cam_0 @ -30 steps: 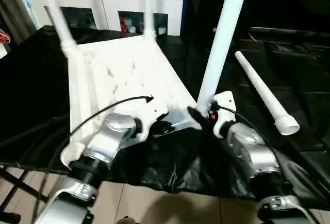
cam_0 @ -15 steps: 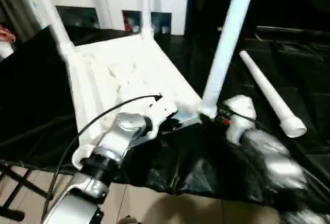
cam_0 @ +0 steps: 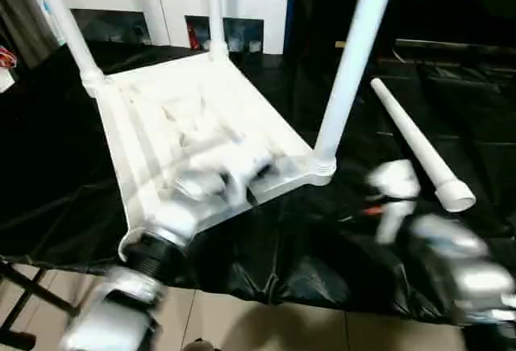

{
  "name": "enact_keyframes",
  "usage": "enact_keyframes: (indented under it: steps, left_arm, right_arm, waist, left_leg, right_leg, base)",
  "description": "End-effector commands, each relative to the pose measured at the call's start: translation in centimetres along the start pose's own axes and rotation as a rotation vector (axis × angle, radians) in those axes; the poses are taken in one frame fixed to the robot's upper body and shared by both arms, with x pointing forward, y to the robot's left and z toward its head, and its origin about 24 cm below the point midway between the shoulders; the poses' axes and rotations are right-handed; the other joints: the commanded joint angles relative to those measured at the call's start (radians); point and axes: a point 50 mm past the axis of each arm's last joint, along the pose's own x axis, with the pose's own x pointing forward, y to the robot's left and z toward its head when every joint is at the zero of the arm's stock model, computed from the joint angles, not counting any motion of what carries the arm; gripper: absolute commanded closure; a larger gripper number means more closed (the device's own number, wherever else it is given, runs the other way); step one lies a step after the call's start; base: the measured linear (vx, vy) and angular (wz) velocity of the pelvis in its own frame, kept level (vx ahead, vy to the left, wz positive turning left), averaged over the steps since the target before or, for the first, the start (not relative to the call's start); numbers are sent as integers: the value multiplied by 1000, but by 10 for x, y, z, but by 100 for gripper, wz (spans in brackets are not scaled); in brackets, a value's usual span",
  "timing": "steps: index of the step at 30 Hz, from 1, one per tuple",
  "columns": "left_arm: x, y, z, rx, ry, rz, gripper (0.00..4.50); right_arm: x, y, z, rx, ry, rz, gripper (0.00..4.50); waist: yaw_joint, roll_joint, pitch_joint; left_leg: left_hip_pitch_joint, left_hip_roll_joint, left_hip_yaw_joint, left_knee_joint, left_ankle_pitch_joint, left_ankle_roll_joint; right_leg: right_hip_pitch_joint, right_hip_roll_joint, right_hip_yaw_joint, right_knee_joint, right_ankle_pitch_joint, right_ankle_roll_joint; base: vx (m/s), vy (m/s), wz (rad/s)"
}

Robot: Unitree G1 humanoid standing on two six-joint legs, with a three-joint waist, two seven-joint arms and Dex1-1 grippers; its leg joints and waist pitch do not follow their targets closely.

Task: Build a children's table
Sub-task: Rotate leg to tighten, then rotate table base

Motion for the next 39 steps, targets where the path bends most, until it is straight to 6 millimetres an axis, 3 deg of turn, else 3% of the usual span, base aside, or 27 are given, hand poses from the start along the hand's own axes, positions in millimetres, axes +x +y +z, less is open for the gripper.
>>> enact_keyframes:
  steps: [1,2,5,6,8,11,13,14,15,17,21,27,28,33,34,35,39]
  left_arm:
    - [-8,13,6,3,-3,62,380]
    - [-16,22,5,8,18,108,380]
    - [-42,46,-6,13,112,233,380]
    - [-63,59,-21,11,207,310,397]
    - [-72,63,-28,3,251,334,416]
    - [-92,64,-56,-20,407,341,440]
    - [-95,63,-62,-12,438,336,450]
    - [-97,62,-68,-15,475,329,450]
    - [-99,61,-75,-13,513,324,450]
    - [-100,60,-80,-11,545,320,450]
    - [-98,57,-87,5,590,287,450]
    - [-96,38,-96,5,664,97,450]
    - [-96,28,-99,8,692,-17,450]
    - [-95,10,-92,4,685,-216,450]
    - [-95,4,-87,-2,671,-288,450]
    - [-95,4,-87,-2,671,-288,450]
    - [-87,-20,-71,-32,586,-489,450]
  right_arm:
    - [5,-1,2,-10,26,-21,54]
    - [9,0,2,-7,30,-21,54]
    - [20,3,1,0,43,-35,54]
    - [26,4,-1,6,55,-34,54]
    - [29,5,-2,6,60,-33,73]
    - [38,5,-3,7,79,-42,95]
    - [39,4,-3,6,84,-47,117]
    - [41,3,-2,4,87,-53,129]
    - [44,1,-1,1,89,-65,136]
    - [45,0,0,-3,91,-74,149]
    - [47,-3,2,-11,87,-85,190]
    - [52,-4,1,-15,92,-86,239]
    - [53,-5,0,-18,96,-90,249]
    - [58,-9,2,-21,96,-99,294]
    - [60,-10,4,-25,94,-102,294]
    - [60,-10,4,-25,94,-102,321]
    - [67,-12,9,-29,75,-111,335]
  waist:
    - [0,-3,-60]
    - [6,11,-61]
    - [2,11,-65]
    - [4,16,-64]
    - [1,18,-65]
    - [3,26,-64]
    - [3,26,-62]
    - [7,44,-60]
    - [5,50,-58]
    - [3,39,-58]
    - [4,36,-60]
    - [3,36,-62]
    - [4,26,-63]
    - [2,33,-58]
    - [2,40,-59]
    - [1,38,-57]
    - [0,31,-60]
  left_leg:
    - [3,19,-10,-60,-250,27]
    - [6,20,-11,-59,-245,23]
    - [4,19,-10,-57,-229,14]
    - [2,17,-10,-57,-224,12]
    - [0,18,-12,-60,-224,6]
    - [7,19,-13,-61,-257,-6]
    - [9,19,-12,-63,-276,-8]
    - [16,22,-14,-64,-314,-18]
    - [19,22,-14,-65,-340,-23]
    - [16,19,-17,-68,-361,-32]
    - [9,18,-15,-65,-312,-22]
    - [6,19,-14,-62,-277,-16]
    - [6,20,-15,-63,-270,-14]
    - [11,20,-12,-64,-287,-16]
    - [12,21,-13,-66,-301,-22]
    - [12,21,-12,-65,-307,-23]
    - [11,21,-11,-65,-288,-22]
  right_leg:
    - [51,-73,37,-72,-320,-139]
    - [48,-74,38,-69,-302,-139]
    - [51,-71,39,-59,-227,-157]
    - [52,-71,39,-59,-210,-156]
    - [53,-71,38,-54,-198,-160]
    - [46,-73,40,-56,-236,-163]
    - [44,-71,40,-62,-255,-156]
    - [38,-73,42,-63,-282,-154]
    - [34,-70,42,-68,-295,-152]
    - [43,-71,41,-66,-301,-149]
    - [46,-76,45,-63,-278,-156]
    - [47,-76,45,-56,-231,-175]
    - [49,-80,45,-54,-239,-176]
    - [44,-80,48,-59,-279,-181]
    - [44,-81,48,-59,-287,-183]
    - [43,-77,48,-59,-286,-184]
    - [45,-80,48,-54,-264,-196]
  base:
    - [0,0,0]
    - [0,0,0]
    - [0,0,0]
    - [0,0,0]
    - [0,0,0]
    - [0,0,0]
    - [0,0,0]
    - [0,0,0]
    - [0,0,0]
    - [0,0,0]
    - [0,0,0]
    - [0,0,0]
    - [0,0,0]
    - [0,0,0]
    - [0,0,0]
    - [0,0,0]
    - [0,0,0]
